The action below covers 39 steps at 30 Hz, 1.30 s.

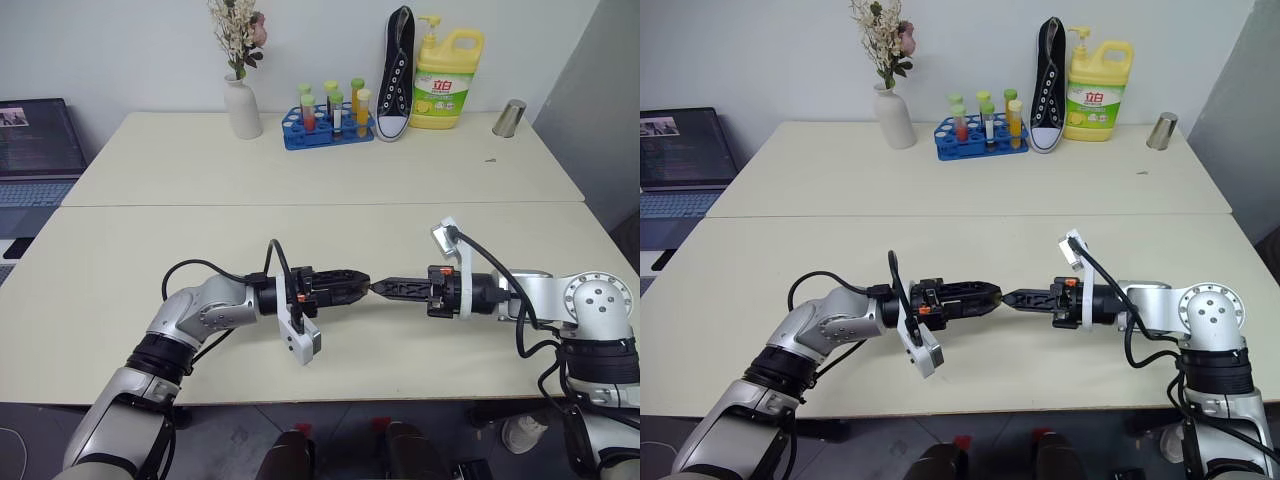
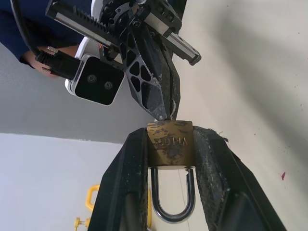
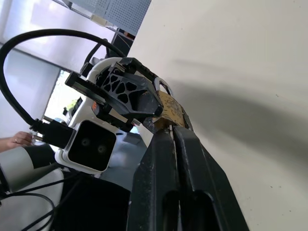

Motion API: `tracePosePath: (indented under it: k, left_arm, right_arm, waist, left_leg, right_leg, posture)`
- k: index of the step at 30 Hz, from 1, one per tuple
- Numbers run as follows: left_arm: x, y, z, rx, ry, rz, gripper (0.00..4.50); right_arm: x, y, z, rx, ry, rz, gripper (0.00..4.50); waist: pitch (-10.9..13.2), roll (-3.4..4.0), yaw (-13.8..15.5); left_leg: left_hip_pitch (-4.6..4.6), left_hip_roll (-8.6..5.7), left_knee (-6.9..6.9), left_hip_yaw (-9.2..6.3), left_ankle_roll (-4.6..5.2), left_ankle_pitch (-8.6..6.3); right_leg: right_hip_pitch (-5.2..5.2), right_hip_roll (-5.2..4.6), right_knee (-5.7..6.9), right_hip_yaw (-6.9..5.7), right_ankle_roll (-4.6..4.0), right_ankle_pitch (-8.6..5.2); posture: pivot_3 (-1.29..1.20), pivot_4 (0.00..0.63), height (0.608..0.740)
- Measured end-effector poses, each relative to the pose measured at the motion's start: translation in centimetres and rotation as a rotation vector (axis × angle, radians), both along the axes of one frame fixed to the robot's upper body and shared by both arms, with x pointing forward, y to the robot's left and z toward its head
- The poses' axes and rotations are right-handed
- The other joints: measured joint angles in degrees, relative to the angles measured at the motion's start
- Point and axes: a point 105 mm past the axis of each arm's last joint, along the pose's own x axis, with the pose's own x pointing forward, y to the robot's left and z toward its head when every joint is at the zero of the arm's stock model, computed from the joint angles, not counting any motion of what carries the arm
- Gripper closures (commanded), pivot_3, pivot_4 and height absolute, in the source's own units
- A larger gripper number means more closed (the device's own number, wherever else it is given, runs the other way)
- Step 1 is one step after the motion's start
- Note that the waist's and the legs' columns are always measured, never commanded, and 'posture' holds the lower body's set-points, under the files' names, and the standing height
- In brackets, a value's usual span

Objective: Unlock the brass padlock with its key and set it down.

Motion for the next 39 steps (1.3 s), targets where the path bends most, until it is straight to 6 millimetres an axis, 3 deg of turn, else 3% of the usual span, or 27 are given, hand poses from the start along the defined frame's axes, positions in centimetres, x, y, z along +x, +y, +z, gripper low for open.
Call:
tracePosePath:
  k: [4,8,11,15,27,36,39]
  left_arm:
    - [0.1,-0.1,-0.3,0.008,0.015,0.007,3.53]
    - [0.2,-0.4,-0.4,0.006,0.024,0.009,3.53]
    - [0.4,-0.2,-0.3,0.0,0.031,0.02,3.53]
    - [0.4,-0.5,-0.3,-0.01,0.042,0.019,3.53]
    - [0.3,-1.1,-0.1,-0.019,0.038,0.001,3.53]
    - [0.4,-1.1,0.0,-0.02,0.034,0.002,3.53]
    - [0.4,-1.1,0.0,-0.02,0.035,0.002,3.53]
  right_arm:
    - [-0.6,0.2,0.2,-0.057,-0.104,0.035,2.05]
    - [-1.3,-1.0,-0.3,-0.175,-0.269,0.082,0.62]
    - [-0.5,-2.3,-1.0,-0.282,-0.431,0.065,0.61]
    - [0.2,-1.2,0.1,-0.2,-0.572,0.01,0.61]
    - [0.4,1.0,-0.5,-0.13,-0.559,-0.01,0.61]
    - [0.9,1.2,-0.8,-0.123,-0.546,-0.006,0.61]
    - [0.8,1.4,-0.6,-0.113,-0.549,-0.001,1.26]
  waist:
    - [0.0,0.05,0.0]
    - [0.0,0.08,0.2]
    - [0.0,0.07,0.1]
    - [0.0,0.07,-0.3]
    - [0.1,0.07,0.0]
    - [0.1,0.07,0.0]
    - [0.1,0.07,0.0]
  left_leg:
    - [-0.01,-0.03,0.0,-0.01,0.0,0.0]
    - [-0.09,-0.06,0.03,-0.04,0.0,0.0]
    - [-0.1,-0.07,0.04,-0.03,0.0,0.0]
    - [-0.03,0.03,-0.03,-0.01,-0.01,0.0]
    - [-0.05,-0.06,0.01,-0.04,-0.01,0.0]
    - [-0.04,-0.06,0.01,-0.04,-0.01,0.0]
    - [-0.05,-0.06,0.01,-0.05,-0.01,0.0]
  right_leg:
    - [-0.01,0.0,0.0,-0.02,0.01,0.0]
    - [-0.02,-0.04,-0.07,-0.09,0.05,-0.03]
    - [-0.01,-0.03,-0.1,-0.12,0.08,-0.05]
    - [-0.04,0.04,-0.02,-0.07,0.08,-0.05]
    - [-0.02,-0.03,-0.04,-0.07,0.07,-0.04]
    - [-0.02,-0.03,-0.04,-0.07,0.07,-0.04]
    - [-0.02,-0.03,-0.04,-0.07,0.07,-0.04]
  posture:
    - [0.0,0.15,0.74]
    - [0.0,0.15,0.74]
    - [0.0,0.15,0.74]
    - [0.0,0.15,0.74]
    - [0.0,0.15,0.74]
    - [0.0,0.15,0.74]
    - [0.0,0.15,0.74]
